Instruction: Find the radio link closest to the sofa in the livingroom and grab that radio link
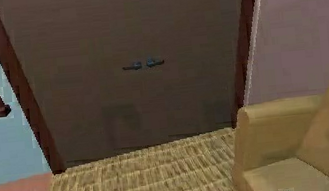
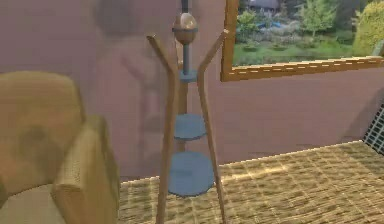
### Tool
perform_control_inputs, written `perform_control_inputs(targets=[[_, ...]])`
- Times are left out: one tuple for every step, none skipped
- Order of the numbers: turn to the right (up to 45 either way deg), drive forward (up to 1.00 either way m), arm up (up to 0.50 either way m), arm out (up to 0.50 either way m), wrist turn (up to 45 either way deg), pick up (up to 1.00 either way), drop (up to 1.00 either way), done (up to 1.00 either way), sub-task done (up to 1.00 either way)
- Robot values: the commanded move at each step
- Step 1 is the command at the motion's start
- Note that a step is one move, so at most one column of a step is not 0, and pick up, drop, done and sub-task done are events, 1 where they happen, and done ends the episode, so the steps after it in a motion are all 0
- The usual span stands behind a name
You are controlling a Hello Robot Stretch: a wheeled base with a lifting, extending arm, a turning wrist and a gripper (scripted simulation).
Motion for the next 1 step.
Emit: perform_control_inputs(targets=[[45.0, 0.00, 0.00, 0.00, 0.0, 0.00, 0.00, 0.00, 0.00]])
